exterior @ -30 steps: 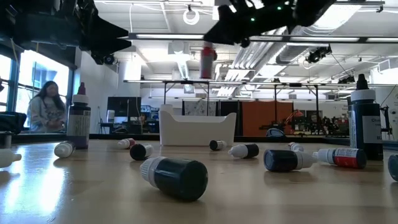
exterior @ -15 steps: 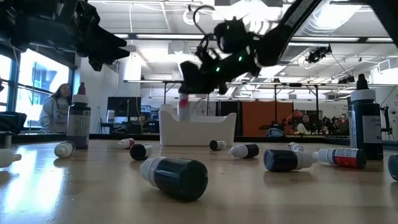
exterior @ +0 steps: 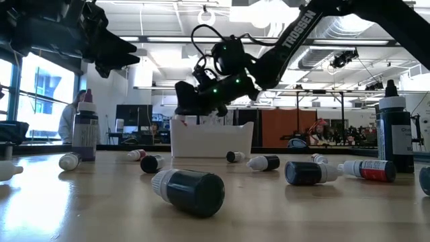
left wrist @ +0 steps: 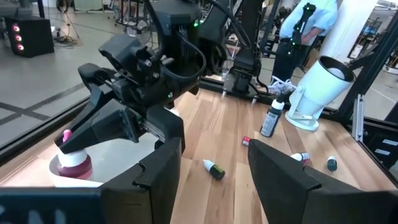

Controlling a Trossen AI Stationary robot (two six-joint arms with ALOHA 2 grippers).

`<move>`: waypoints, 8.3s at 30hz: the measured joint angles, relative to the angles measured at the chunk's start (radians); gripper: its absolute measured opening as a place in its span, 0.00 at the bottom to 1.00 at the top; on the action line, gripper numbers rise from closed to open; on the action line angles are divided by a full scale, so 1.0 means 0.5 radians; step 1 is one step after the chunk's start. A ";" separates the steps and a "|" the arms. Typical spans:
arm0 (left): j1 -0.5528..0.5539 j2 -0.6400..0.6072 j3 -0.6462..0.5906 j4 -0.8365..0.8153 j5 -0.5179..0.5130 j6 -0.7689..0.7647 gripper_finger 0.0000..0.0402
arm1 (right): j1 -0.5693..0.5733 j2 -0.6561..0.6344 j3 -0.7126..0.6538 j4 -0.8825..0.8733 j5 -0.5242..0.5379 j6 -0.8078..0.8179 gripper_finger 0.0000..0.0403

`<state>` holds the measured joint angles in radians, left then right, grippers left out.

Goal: Pick & Place food coloring
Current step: Put the large pink food coloring bottle into the white bin, then put the large purple food coloring bottle into the white bin, then put the large blue food coloring bottle into the white bin

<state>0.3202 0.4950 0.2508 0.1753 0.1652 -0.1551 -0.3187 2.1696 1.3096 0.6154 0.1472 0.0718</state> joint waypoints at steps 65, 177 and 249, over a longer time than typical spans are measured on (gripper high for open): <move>-0.349 0.226 0.292 -1.297 0.031 0.281 0.29 | 0.391 -0.529 0.001 -0.480 0.458 -0.601 0.46; 0.014 1.871 1.158 -0.592 -0.922 0.247 0.11 | 0.534 -1.508 -0.602 -2.082 0.886 0.530 0.46; -2.683 1.865 1.603 -2.432 -1.475 -1.773 0.30 | 0.630 -1.507 -0.621 -1.843 0.643 0.479 0.46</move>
<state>-1.0210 1.4277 1.0523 -1.0408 -0.5722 -1.0418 -0.0036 1.4162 0.9989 -0.3062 0.4686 0.3111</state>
